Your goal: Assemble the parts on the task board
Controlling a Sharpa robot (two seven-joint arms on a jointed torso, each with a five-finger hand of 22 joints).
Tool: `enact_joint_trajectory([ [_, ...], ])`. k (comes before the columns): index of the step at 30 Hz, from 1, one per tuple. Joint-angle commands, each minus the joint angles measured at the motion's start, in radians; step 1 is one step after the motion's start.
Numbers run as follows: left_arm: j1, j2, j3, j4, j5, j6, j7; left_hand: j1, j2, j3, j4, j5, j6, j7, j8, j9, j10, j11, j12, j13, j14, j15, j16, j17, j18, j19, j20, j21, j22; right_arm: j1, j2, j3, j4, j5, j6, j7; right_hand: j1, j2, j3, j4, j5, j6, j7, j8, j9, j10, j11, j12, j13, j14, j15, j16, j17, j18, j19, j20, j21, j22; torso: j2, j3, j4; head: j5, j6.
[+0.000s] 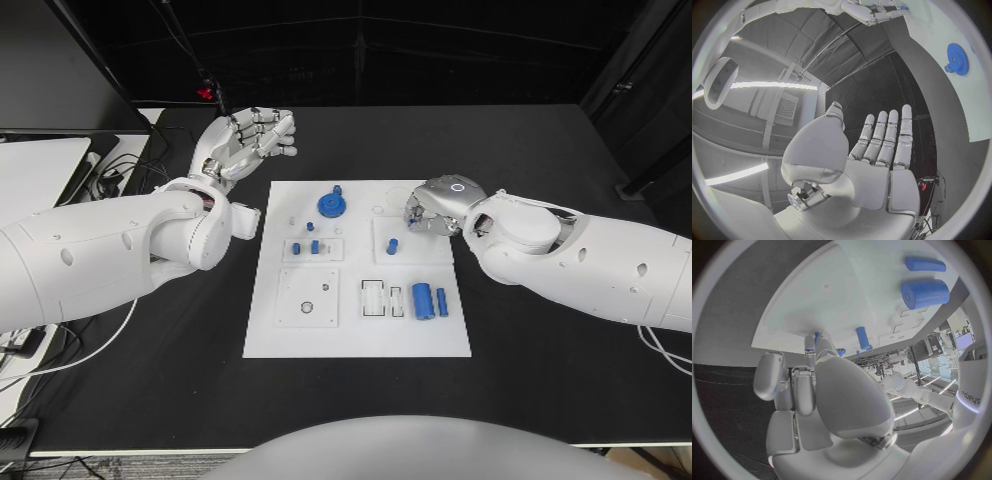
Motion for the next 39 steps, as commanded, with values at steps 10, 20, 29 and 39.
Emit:
enact_joint_trajectory([
  [10,0.002,-0.001,0.001,0.0,0.004,-0.003,0.051,-0.001,0.01,-0.007,0.001,0.005,-0.009,0.102,0.006,-0.002,-0.004,-0.002,0.005,-0.001,-0.01,0.0,0.007,-0.003,0.007,0.008,0.001,0.007,-0.002,0.003,-0.048,0.003,0.062,-0.003,-0.08,-0.002,0.004,-0.007,0.011,0.003,0.002,0.001,0.004,-0.012,-0.002,0.005,0.004,-0.023,-0.001,0.069,-0.001,-0.008,0.073,-0.001,0.004,0.001,-0.005,0.012,0.0,-0.0006,-0.0005,0.0,-0.002],
  [20,0.002,-0.001,0.001,-0.001,0.004,-0.005,0.051,-0.001,0.01,-0.007,0.001,0.005,-0.009,0.102,0.006,-0.002,-0.004,-0.002,0.005,-0.001,-0.01,0.0,0.007,-0.003,0.007,0.008,0.001,0.007,-0.002,0.005,-0.092,0.01,0.119,0.003,-0.118,0.011,0.003,-0.01,0.015,0.002,0.002,0.003,0.004,-0.015,-0.002,0.007,0.004,-0.03,-0.001,0.069,0.0,-0.008,0.072,-0.001,0.006,0.001,-0.003,0.013,0.0,0.0001,0.0,0.0,-0.003],
  [29,0.002,-0.002,0.001,-0.002,0.004,-0.007,0.051,-0.001,0.011,-0.008,0.001,0.006,-0.009,0.102,0.006,-0.002,-0.005,-0.002,0.006,-0.001,-0.011,0.0,0.008,-0.004,0.007,0.009,0.001,0.008,-0.002,0.021,-0.119,0.018,0.175,0.012,-0.137,0.024,0.007,-0.012,0.021,0.001,0.002,0.006,0.004,-0.017,-0.002,0.011,0.004,-0.036,-0.001,0.07,-0.001,-0.006,0.077,-0.003,0.009,0.002,0.003,0.018,0.0,-0.0002,0.0002,0.004,-0.006],
  [39,0.002,-0.001,0.001,-0.003,0.004,-0.008,0.052,-0.001,0.011,-0.008,0.001,0.006,-0.009,0.102,0.006,-0.002,-0.005,-0.002,0.006,-0.001,-0.011,0.0,0.008,-0.004,0.007,0.009,0.001,0.008,-0.002,0.027,-0.094,0.02,0.243,0.029,-0.144,0.055,0.006,-0.013,0.024,0.002,0.003,0.007,0.005,-0.018,-0.002,0.013,0.005,-0.04,-0.001,0.069,0.0,-0.007,0.074,-0.003,0.01,0.002,0.004,0.018,0.0,-0.0008,0.0013,0.023,-0.014],
])
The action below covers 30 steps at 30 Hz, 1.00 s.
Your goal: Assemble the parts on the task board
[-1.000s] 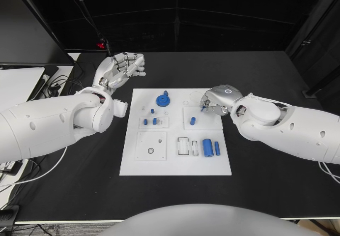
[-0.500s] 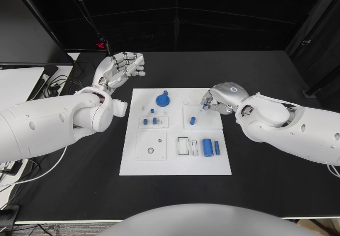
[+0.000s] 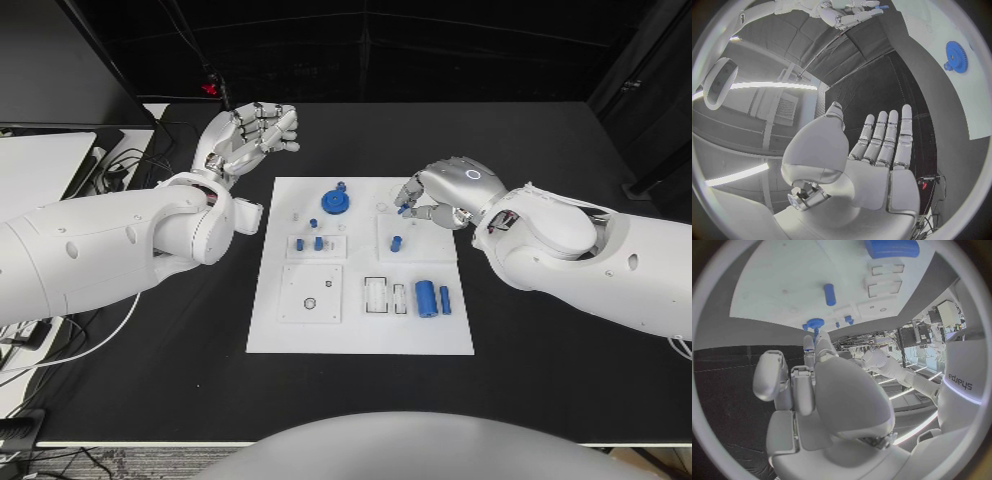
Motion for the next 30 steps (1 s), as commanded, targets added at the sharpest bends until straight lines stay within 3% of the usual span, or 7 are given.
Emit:
enact_joint_trajectory([
  [1,0.002,0.001,0.001,0.001,0.003,-0.005,0.052,-0.001,0.011,-0.006,-0.001,0.006,-0.006,0.106,0.007,-0.001,-0.005,-0.002,0.007,-0.002,-0.004,-0.001,0.005,-0.001,0.007,0.009,0.001,0.004,-0.001,0.003,0.016,0.001,0.021,0.011,-0.019,0.029,-0.001,-0.007,0.007,0.0,0.005,0.005,0.001,0.001,0.001,0.007,-0.001,-0.006,-0.001,0.069,0.0,-0.002,0.075,-0.003,0.007,-0.001,0.004,0.018,0.0,-0.0011,0.0003,0.012,-0.005],
  [8,0.002,0.004,0.001,0.0,0.003,-0.005,0.052,0.0,0.012,-0.007,-0.001,0.006,-0.006,0.106,0.008,-0.002,-0.005,-0.002,0.008,-0.002,-0.004,-0.001,0.005,-0.002,0.008,0.009,0.001,0.004,-0.001,0.003,0.067,0.001,0.049,0.015,0.028,0.037,-0.002,-0.005,0.015,0.0,0.005,0.004,0.002,-0.004,0.0,0.008,0.0,-0.014,-0.001,0.07,0.001,-0.002,0.076,-0.003,0.007,0.0,0.002,0.017,0.0,-0.0013,0.001,0.048,-0.018],
  [16,0.002,0.006,0.001,0.0,0.003,-0.005,0.052,0.0,0.012,-0.007,-0.001,0.006,-0.006,0.106,0.008,-0.002,-0.005,-0.002,0.008,-0.002,-0.004,-0.001,0.005,-0.002,0.008,0.009,0.001,0.004,-0.001,0.001,0.131,0.0,0.041,0.016,0.069,0.051,0.001,-0.005,0.025,-0.002,0.006,0.002,0.004,-0.009,-0.001,0.008,0.002,-0.024,-0.001,0.071,0.002,0.002,0.083,-0.002,0.007,0.001,-0.001,0.016,0.0,-0.0005,0.0009,0.092,-0.038],
  [20,0.002,0.007,0.001,-0.001,0.003,-0.005,0.052,0.0,0.012,-0.007,-0.001,0.006,-0.006,0.106,0.008,-0.002,-0.005,-0.002,0.008,-0.002,-0.004,-0.001,0.005,-0.002,0.008,0.009,0.001,0.004,-0.001,-0.003,0.156,-0.001,0.026,0.017,0.087,0.055,0.002,-0.005,0.029,-0.003,0.006,0.002,0.005,-0.012,-0.001,0.008,0.002,-0.027,-0.001,0.072,0.003,0.002,0.085,-0.002,0.006,0.002,-0.003,0.014,0.0,-0.0013,0.0011,0.105,-0.038],
  [30,0.002,0.01,0.001,-0.001,0.003,-0.005,0.053,0.0,0.013,-0.009,-0.001,0.007,-0.007,0.106,0.009,-0.002,-0.005,-0.002,0.009,-0.002,-0.005,-0.001,0.007,-0.004,0.008,0.01,0.001,0.005,-0.001,-0.03,0.216,-0.009,-0.009,0.017,0.131,0.066,0.006,-0.006,0.042,-0.004,0.006,-0.001,0.008,-0.019,-0.001,0.008,0.005,-0.038,-0.001,0.073,0.005,0.005,0.089,-0.001,0.004,0.004,-0.008,0.01,0.0,-0.0023,0.0005,0.116,-0.038],
])
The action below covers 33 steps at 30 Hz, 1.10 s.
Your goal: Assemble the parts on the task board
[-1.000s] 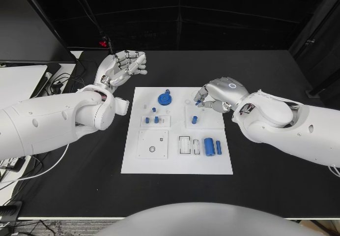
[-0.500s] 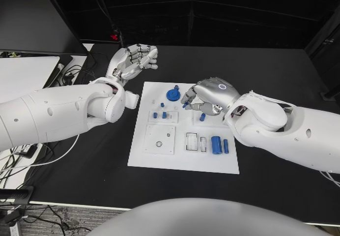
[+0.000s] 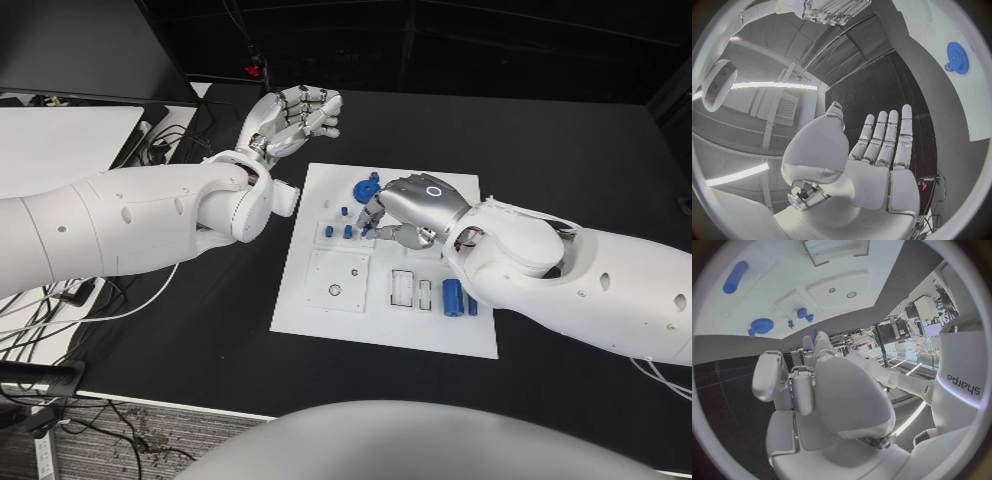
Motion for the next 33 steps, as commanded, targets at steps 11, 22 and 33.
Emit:
enact_joint_trajectory([
  [11,0.002,0.004,0.001,-0.001,0.003,-0.003,0.053,0.0,0.013,-0.007,0.002,0.007,-0.007,0.106,0.005,-0.001,-0.005,-0.002,0.005,-0.001,-0.005,-0.001,0.003,-0.001,0.008,0.006,-0.003,0.005,-0.001,-0.039,0.038,-0.005,-0.025,-0.028,0.094,0.006,0.008,-0.007,0.012,-0.002,0.004,0.002,0.009,-0.005,0.0,0.002,0.002,-0.009,-0.001,0.073,0.007,0.004,0.088,0.001,0.001,0.005,-0.011,0.005,0.0,0.0,-0.0019,0.004,0.0],
  [22,0.002,0.005,0.001,-0.003,0.003,-0.002,0.052,0.0,0.013,-0.007,0.002,0.007,-0.007,0.106,0.005,-0.001,-0.005,-0.002,0.005,-0.001,-0.005,-0.001,0.003,-0.001,0.008,0.006,-0.003,0.005,-0.001,-0.066,0.052,-0.005,-0.04,-0.078,0.103,0.014,0.007,-0.011,0.015,-0.002,0.004,0.0,0.01,-0.008,0.0,0.001,0.004,-0.013,-0.001,0.073,0.008,0.004,0.087,0.001,0.001,0.006,-0.013,0.004,0.0,0.0004,-0.0019,0.002,0.0],
  [33,0.002,0.004,0.001,-0.004,0.003,-0.003,0.052,0.0,0.013,-0.007,0.002,0.007,-0.007,0.106,0.005,-0.001,-0.005,-0.002,0.005,-0.001,-0.005,-0.001,0.003,-0.001,0.008,0.006,-0.003,0.005,-0.001,-0.071,0.059,-0.005,-0.055,-0.087,0.097,0.022,0.005,-0.012,0.017,-0.001,0.004,-0.001,0.012,-0.01,0.0,0.0,0.005,-0.015,-0.001,0.072,0.009,0.003,0.086,0.002,0.0,0.007,-0.015,0.002,0.0,0.0001,-0.0016,0.003,0.0],
])
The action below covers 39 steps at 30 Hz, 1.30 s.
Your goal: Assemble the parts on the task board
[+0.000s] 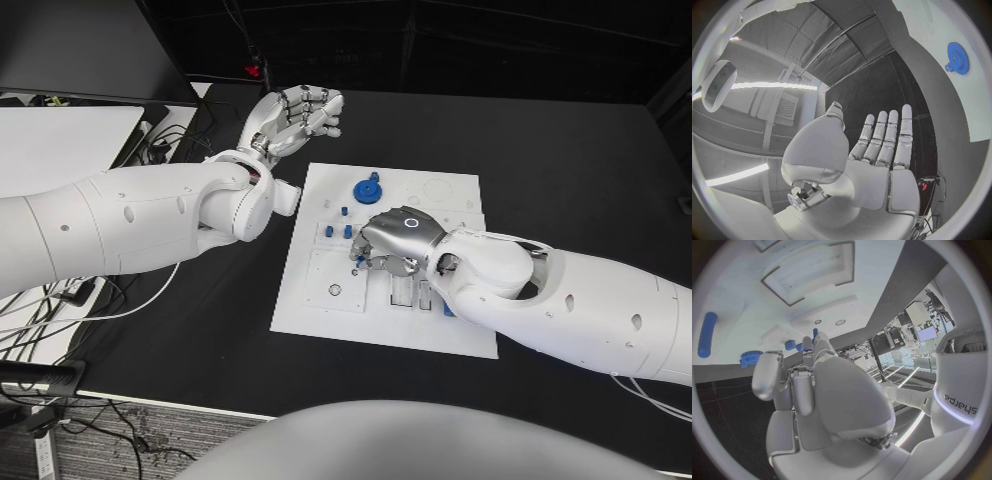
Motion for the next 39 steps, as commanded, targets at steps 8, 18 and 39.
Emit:
enact_joint_trajectory([
  [8,0.002,0.0,0.001,0.001,0.003,-0.003,0.052,0.0,0.013,-0.007,0.002,0.007,-0.007,0.106,0.005,-0.001,-0.005,-0.002,0.005,-0.001,-0.005,-0.001,0.003,-0.001,0.008,0.006,-0.003,0.005,-0.002,-0.003,0.012,0.0,-0.013,-0.026,0.011,0.012,-0.004,-0.009,0.007,0.001,0.006,-0.003,0.007,-0.002,0.001,-0.002,0.007,-0.008,-0.001,0.072,0.01,0.002,0.083,0.002,-0.001,0.008,-0.008,0.001,0.0,-0.0004,0.0006,0.001,0.0],
  [18,0.002,0.0,0.001,0.001,0.003,-0.003,0.052,0.0,0.015,-0.01,0.002,0.007,-0.008,0.106,0.007,-0.002,-0.005,-0.002,0.008,-0.001,-0.005,-0.001,0.007,-0.004,0.008,0.007,-0.003,0.006,-0.002,-0.005,0.022,0.0,-0.018,-0.025,0.013,0.012,-0.005,-0.009,0.008,0.001,0.006,-0.003,0.007,-0.003,0.001,-0.002,0.007,-0.009,-0.001,0.072,0.01,0.002,0.083,0.002,-0.001,0.008,-0.009,0.0,0.001,-0.0006,-0.0004,0.001,0.0],
  [39,0.002,0.0,0.001,0.001,0.003,-0.004,0.051,0.0,0.015,-0.01,0.002,0.007,-0.008,0.106,0.007,-0.002,-0.005,-0.002,0.008,-0.001,-0.005,-0.001,0.007,-0.004,0.008,0.007,-0.003,0.006,-0.002,-0.008,0.032,0.0,-0.019,-0.025,0.065,-0.012,-0.005,-0.01,0.011,0.0,0.007,-0.005,0.007,-0.005,0.0,-0.004,0.007,-0.01,-0.001,0.071,0.011,0.001,0.08,0.004,-0.003,0.009,-0.014,-0.003,0.0,-0.0008,-0.0001,-0.006,0.0],
])
